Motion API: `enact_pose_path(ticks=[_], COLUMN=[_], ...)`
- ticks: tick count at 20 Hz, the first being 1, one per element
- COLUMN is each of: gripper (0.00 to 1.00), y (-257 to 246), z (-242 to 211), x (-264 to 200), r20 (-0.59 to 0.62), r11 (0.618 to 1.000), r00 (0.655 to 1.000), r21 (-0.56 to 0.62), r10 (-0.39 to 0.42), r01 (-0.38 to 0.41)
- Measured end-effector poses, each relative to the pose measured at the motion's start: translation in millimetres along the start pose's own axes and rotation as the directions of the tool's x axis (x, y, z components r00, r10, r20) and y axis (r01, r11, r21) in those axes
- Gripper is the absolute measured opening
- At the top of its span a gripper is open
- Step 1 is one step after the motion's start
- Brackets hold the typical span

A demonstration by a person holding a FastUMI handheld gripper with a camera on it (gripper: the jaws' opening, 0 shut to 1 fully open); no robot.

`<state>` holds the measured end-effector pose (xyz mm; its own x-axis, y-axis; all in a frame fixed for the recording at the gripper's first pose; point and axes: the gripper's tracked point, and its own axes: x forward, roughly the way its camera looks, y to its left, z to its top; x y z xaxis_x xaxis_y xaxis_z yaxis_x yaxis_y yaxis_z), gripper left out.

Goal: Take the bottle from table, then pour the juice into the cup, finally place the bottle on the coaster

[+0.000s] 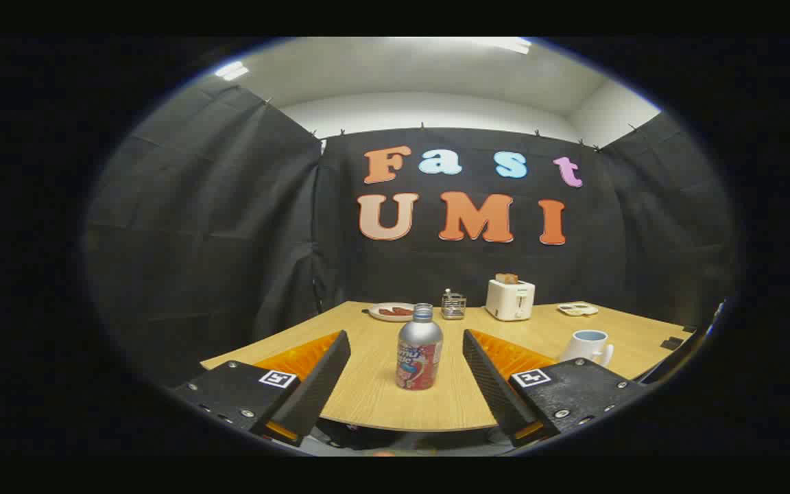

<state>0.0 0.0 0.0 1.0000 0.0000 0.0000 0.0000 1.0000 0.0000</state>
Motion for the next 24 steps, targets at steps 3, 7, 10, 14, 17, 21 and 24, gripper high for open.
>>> enact_pose_path(ticks=[3, 7, 10, 14, 17, 21, 24], gripper=[0.98, 0.98, 0.98, 0.98, 0.98, 0.98, 0.98], y=[-3.4, -7.3, -0.8, -3.7, -4.9, -4.0, -6.2], z=[-2.4, -8.4, -6.6, -21.9, -30.2, -45.9, -66.9], x=[1.8, 11.5, 15.6, 21.9, 29.8, 46.9, 62.7], r20=[-0.003, -0.031, -0.013, -0.032, -0.043, -0.066, -0.102], r11=[1.0, 0.999, 1.0, 0.999, 0.999, 0.997, 0.995], r00=[1.0, 0.999, 1.0, 0.999, 0.998, 0.996, 0.992], r21=[0.003, -0.027, 0.011, 0.05, 0.014, 0.059, 0.058], r10=[-0.015, -0.031, -0.008, -0.01, -0.039, -0.053, -0.074], r01=[0.015, 0.03, 0.008, 0.011, 0.04, 0.057, 0.08])
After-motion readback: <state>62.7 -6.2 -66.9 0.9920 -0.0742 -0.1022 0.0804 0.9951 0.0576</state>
